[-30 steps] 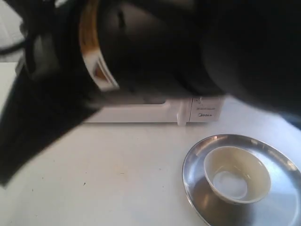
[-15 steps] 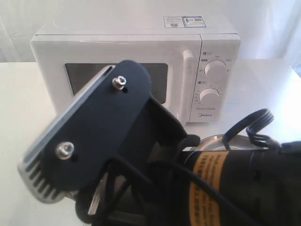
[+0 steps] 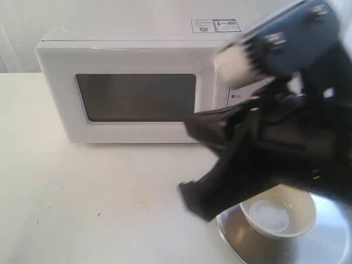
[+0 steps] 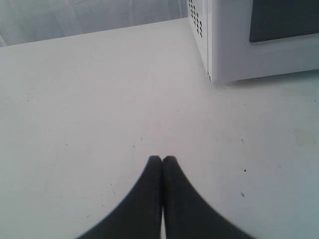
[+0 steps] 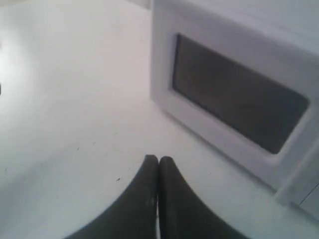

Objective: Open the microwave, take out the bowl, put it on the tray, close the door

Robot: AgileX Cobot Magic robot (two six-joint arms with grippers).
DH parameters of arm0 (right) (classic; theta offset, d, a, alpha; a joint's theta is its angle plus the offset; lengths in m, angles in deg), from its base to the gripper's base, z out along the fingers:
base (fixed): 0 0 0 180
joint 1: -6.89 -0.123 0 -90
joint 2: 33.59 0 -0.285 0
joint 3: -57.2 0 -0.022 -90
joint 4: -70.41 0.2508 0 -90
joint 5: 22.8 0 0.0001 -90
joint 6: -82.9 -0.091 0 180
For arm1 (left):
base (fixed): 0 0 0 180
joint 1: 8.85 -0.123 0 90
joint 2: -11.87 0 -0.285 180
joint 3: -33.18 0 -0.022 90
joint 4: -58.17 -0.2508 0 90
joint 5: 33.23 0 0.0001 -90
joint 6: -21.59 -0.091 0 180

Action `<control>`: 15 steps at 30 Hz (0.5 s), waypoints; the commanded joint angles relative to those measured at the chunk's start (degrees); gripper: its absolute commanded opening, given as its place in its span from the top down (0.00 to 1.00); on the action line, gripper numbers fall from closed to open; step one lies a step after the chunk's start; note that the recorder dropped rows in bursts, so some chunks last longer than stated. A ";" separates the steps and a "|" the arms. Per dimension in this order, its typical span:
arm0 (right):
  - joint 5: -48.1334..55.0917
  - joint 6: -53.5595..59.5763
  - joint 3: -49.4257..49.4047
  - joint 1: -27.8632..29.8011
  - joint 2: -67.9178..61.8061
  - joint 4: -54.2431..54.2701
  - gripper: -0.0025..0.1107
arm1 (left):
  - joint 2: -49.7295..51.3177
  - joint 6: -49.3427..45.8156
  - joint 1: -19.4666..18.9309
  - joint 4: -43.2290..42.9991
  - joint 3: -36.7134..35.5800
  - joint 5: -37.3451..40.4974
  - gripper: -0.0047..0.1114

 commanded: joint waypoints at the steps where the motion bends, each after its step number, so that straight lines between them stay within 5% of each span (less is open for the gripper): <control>1: -12.90 1.82 -9.90 16.97 13.61 -1.49 0.98 | -0.12 0.31 0.05 0.17 -0.19 -0.08 0.96; 9: -15.45 2.11 -29.90 47.14 39.35 -2.11 0.98 | -0.12 0.31 0.05 0.17 -0.19 -0.08 0.96; 15: -21.48 2.11 -38.69 58.52 48.45 -3.64 0.98 | -0.12 0.31 0.05 0.17 -0.19 -0.08 0.96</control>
